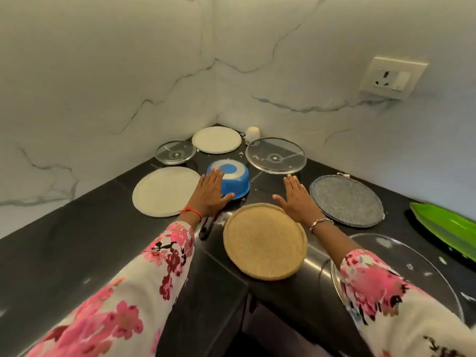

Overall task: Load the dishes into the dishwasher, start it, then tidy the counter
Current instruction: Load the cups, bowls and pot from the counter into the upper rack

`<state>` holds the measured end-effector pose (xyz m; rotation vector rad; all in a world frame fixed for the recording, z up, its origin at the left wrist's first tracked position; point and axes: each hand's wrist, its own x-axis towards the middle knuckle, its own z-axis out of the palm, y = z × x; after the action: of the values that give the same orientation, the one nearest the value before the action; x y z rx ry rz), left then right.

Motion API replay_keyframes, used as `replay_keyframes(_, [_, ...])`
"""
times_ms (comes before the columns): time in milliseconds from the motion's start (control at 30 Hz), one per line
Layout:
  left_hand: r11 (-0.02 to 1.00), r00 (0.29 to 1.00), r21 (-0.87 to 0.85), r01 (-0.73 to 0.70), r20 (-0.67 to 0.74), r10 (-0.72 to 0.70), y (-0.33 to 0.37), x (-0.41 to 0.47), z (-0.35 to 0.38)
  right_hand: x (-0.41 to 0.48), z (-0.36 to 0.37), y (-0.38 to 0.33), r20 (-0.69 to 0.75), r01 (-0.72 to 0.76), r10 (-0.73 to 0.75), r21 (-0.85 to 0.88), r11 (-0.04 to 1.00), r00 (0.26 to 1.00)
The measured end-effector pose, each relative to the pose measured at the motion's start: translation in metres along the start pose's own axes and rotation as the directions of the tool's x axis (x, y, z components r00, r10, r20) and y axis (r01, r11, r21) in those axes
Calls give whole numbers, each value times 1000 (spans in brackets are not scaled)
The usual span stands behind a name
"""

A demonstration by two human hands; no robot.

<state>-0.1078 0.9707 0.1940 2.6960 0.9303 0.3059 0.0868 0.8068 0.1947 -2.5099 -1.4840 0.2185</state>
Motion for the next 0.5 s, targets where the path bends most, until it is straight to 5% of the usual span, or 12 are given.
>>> replay_keyframes(500, [995, 963, -93, 25, 268, 1, -102, 226, 16, 252, -18, 4, -10, 55, -55, 16, 998, 998])
